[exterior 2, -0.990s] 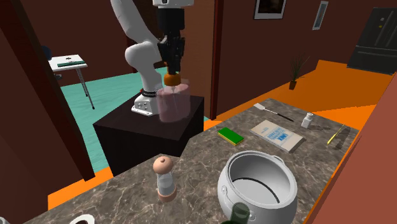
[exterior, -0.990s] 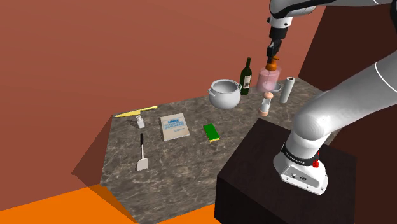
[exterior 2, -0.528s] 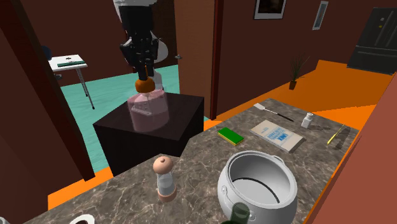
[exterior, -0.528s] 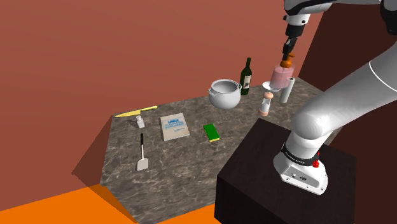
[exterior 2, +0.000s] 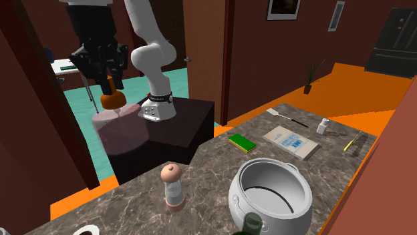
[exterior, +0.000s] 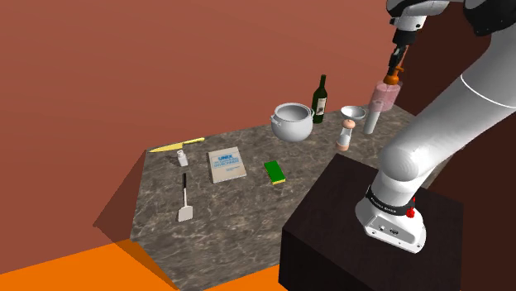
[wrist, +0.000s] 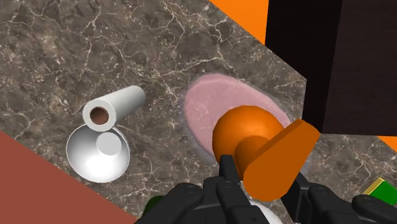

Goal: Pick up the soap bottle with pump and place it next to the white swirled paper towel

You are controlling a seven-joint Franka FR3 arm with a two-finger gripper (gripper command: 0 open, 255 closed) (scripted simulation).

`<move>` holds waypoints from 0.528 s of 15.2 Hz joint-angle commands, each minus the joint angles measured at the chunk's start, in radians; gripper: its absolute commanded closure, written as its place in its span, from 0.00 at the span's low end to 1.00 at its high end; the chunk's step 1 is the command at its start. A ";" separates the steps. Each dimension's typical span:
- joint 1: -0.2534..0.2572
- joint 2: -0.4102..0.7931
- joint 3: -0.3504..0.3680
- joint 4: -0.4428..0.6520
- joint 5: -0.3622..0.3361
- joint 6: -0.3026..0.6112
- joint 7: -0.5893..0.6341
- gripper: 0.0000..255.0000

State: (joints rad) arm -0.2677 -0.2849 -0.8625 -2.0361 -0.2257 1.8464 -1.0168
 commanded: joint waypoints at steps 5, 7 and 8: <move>0.010 0.115 -0.107 0.048 0.075 0.048 -0.127 1.00; 0.010 0.122 -0.112 0.026 0.079 0.075 -0.131 1.00; 0.011 0.126 -0.115 0.015 0.082 0.089 -0.133 1.00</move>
State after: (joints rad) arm -0.2573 -0.1636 -0.9744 -2.0115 -0.1467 1.9218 -1.1466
